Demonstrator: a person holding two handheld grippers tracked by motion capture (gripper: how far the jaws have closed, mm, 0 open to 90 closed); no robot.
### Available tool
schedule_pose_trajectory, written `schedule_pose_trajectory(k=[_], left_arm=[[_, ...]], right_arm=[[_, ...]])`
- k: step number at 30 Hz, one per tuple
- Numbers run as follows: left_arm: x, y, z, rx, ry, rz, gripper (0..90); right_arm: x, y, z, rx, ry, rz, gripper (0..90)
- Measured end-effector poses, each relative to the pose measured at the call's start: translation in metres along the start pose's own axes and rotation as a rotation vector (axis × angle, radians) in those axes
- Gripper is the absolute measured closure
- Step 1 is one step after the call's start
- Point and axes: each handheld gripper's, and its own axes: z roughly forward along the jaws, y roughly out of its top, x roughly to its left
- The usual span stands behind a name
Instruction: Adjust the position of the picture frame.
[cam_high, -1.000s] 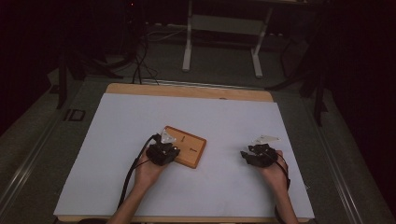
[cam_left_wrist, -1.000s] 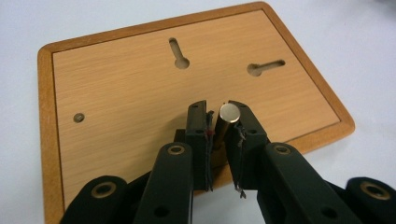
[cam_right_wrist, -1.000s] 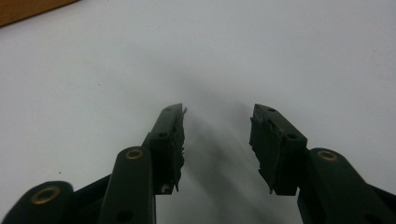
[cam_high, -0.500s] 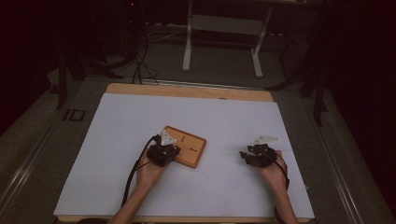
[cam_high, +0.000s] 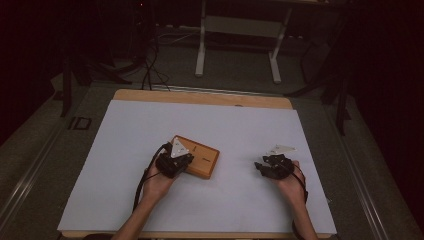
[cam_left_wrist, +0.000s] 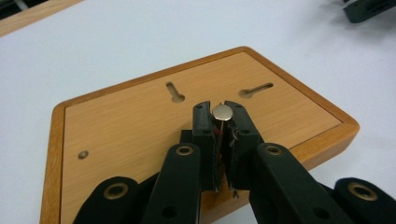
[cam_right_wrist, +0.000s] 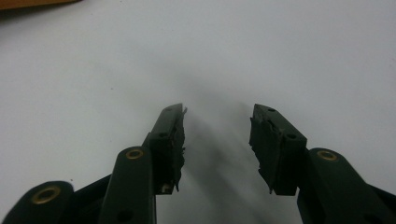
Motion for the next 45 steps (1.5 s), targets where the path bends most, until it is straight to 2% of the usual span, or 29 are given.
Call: schedule_pose_trajectory(k=[9,11,13,20,24,26,30,36,39,40,45], left_arm=[[-0.007,0.007,-0.007,-0.014,-0.015,0.046,84.7],[-0.01,0.008,-0.009,-0.017,-0.025,0.057,84.7],[-0.01,0.009,-0.009,-0.017,-0.03,0.061,84.7],[-0.022,0.015,-0.013,-0.027,-0.086,0.103,84.7],[-0.029,0.019,-0.015,-0.038,-0.116,0.117,84.8],[-0.032,0.02,-0.017,-0.047,-0.124,0.125,84.7],[-0.036,0.024,-0.02,-0.061,-0.139,0.14,84.7],[-0.038,0.025,-0.022,-0.078,-0.15,0.141,84.7],[-0.038,0.025,-0.023,-0.083,-0.152,0.141,84.7],[-0.039,0.025,-0.023,-0.089,-0.16,0.138,84.8],[-0.042,0.026,-0.024,-0.107,-0.198,0.149,84.8]], right_arm=[[0.004,0.003,0.001,-0.009,0.008,-0.012,54.1],[0.006,0.004,0.001,-0.022,0.029,-0.004,54.1],[0.006,0.004,0.001,-0.022,0.029,-0.004,54.1],[0.01,0.008,-0.001,-0.059,0.069,0.017,56.9],[0.018,0.013,-0.002,-0.088,0.102,-0.025,83.2],[0.023,0.015,-0.001,-0.106,0.125,-0.028,88.7],[0.035,0.02,0.003,-0.12,0.181,-0.048,89.7],[0.051,0.024,0.012,-0.123,0.268,-0.049,89.7],[0.055,0.025,0.014,-0.115,0.288,-0.051,89.7],[0.06,0.025,0.017,-0.093,0.307,-0.066,89.7],[0.066,0.024,0.021,-0.069,0.325,-0.087,89.7]])
